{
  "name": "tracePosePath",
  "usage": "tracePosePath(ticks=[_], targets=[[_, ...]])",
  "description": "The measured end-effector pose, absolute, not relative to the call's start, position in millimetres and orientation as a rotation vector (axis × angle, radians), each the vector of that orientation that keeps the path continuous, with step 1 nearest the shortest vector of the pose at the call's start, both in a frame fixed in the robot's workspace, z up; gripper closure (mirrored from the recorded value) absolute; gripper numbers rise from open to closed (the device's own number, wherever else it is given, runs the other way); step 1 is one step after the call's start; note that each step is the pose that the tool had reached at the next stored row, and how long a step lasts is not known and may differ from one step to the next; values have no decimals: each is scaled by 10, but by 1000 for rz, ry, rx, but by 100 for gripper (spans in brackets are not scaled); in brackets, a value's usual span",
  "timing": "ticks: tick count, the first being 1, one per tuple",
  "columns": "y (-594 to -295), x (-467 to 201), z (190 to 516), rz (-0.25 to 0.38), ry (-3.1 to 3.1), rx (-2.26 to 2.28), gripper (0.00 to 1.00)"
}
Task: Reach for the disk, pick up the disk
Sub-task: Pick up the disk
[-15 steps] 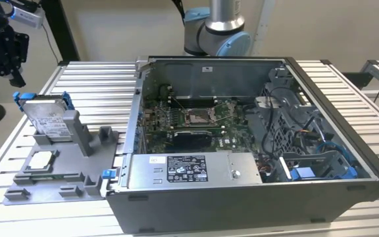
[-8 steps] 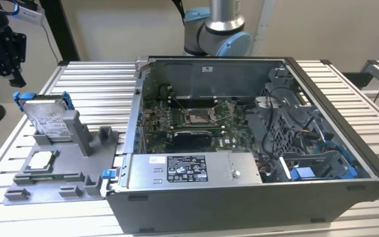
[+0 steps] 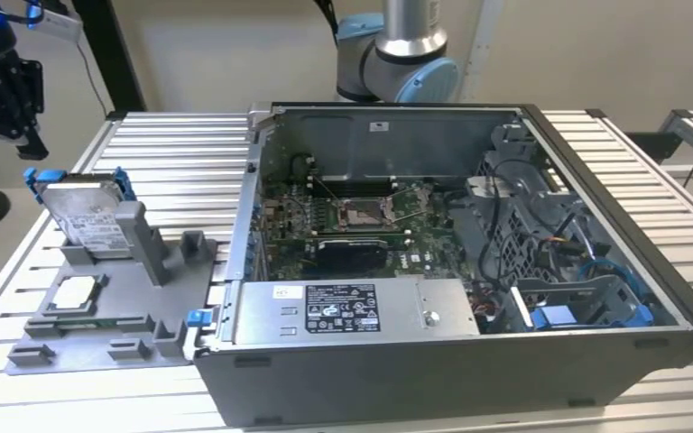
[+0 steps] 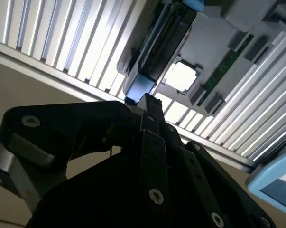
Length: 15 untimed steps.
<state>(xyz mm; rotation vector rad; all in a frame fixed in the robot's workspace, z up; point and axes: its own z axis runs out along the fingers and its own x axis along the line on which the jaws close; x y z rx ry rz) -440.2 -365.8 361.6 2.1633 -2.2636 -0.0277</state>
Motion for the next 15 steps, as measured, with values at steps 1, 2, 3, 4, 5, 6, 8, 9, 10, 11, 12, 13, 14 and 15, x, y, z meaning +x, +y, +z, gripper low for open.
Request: tracePosePath(ticks=[1,2,3,4,5,6,8,9,10,11,12,13,14,15], targets=[[-3659,-4402,3615,-28,-2252,2175,100],[-3663,-4403,3615,-28,-2246,2182,100],[-3667,-4402,3615,-27,-2244,2183,100],[-3672,-4400,3615,-27,-2244,2184,100],[-3680,-4398,3615,-27,-2244,2184,100],[-3687,-4396,3615,-27,-2243,2184,100],[-3696,-4391,3615,-27,-2243,2184,100],[-3699,-4391,3615,-28,-2244,2184,100],[-3700,-4391,3615,-28,-2244,2184,100],[-3702,-4390,3615,-27,-2243,2184,100],[-3703,-4390,3615,-27,-2243,2184,100],[-3703,-4390,3615,-28,-2244,2184,100],[-3704,-4390,3615,-28,-2243,2184,100],[-3705,-4390,3615,-27,-2243,2184,100]])
